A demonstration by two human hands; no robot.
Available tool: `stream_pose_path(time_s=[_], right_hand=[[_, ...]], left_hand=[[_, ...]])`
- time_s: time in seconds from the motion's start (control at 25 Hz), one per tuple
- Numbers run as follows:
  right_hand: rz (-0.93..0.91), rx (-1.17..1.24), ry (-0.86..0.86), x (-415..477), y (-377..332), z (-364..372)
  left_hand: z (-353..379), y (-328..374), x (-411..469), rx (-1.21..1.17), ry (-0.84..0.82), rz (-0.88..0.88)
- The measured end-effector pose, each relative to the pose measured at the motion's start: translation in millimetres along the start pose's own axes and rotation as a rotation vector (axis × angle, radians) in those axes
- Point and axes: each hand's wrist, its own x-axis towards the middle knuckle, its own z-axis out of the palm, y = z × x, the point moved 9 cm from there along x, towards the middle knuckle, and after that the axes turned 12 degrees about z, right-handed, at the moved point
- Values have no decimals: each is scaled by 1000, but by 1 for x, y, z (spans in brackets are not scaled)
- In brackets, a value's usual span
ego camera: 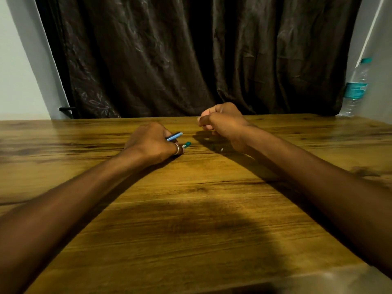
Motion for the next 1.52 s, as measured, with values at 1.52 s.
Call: stream_pose_path(time_s=[1.52], right_hand=[[-80, -240, -356, -3, -13, -25]], left_hand=[[-18, 38, -6, -176, 70, 129]])
